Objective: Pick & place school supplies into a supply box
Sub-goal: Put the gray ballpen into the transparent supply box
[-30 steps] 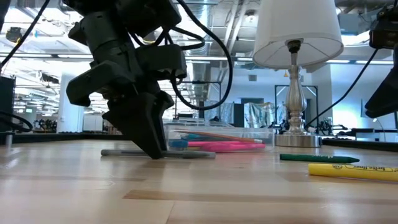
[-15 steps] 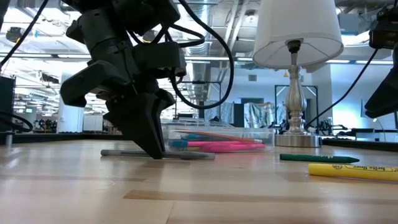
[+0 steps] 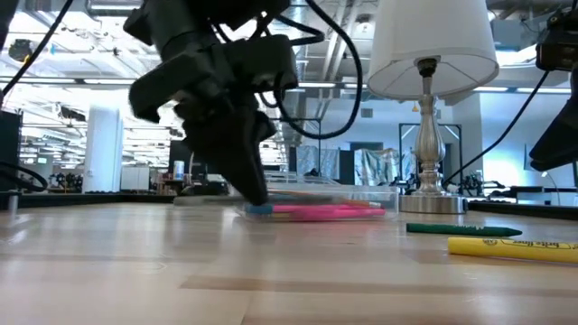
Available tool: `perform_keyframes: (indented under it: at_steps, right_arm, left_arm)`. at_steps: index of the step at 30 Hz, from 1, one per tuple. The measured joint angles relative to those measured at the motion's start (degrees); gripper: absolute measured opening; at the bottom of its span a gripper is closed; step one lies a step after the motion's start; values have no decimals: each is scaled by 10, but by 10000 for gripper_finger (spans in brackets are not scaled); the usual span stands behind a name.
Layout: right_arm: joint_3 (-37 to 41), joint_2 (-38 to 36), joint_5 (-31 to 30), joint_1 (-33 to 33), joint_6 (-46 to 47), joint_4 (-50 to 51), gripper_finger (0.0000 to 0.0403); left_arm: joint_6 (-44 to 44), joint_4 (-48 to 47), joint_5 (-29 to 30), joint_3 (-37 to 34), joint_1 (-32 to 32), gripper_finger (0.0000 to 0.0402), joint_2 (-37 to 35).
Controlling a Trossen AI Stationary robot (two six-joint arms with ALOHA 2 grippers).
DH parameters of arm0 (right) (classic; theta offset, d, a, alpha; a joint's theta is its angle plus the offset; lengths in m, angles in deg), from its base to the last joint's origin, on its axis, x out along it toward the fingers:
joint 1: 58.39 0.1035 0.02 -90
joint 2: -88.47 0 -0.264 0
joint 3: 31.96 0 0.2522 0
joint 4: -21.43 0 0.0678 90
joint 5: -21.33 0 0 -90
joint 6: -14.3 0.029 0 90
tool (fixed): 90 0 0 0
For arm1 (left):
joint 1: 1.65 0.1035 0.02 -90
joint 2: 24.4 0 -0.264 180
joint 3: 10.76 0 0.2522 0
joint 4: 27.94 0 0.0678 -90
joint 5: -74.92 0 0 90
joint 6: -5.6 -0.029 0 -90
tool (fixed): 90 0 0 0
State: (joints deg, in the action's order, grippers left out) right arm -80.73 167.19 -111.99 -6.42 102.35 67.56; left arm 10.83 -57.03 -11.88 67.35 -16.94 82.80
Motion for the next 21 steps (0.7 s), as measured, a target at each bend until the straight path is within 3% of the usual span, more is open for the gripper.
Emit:
perform_keyframes:
  at_steps: [6,10,15,21]
  right_arm:
    - [0,0,0,0,0,-7,120]
    - [0,0,0,0,0,-10,120]
    - [0,0,-1,0,0,-14,120]
    - [0,0,-2,0,0,-25,120]
  left_arm:
    - [0,3,5,38,13,16,-1]
    - [1,5,47,68,34,18,-2]
    - [32,8,96,82,84,22,-2]
    - [8,-10,92,82,147,21,-2]
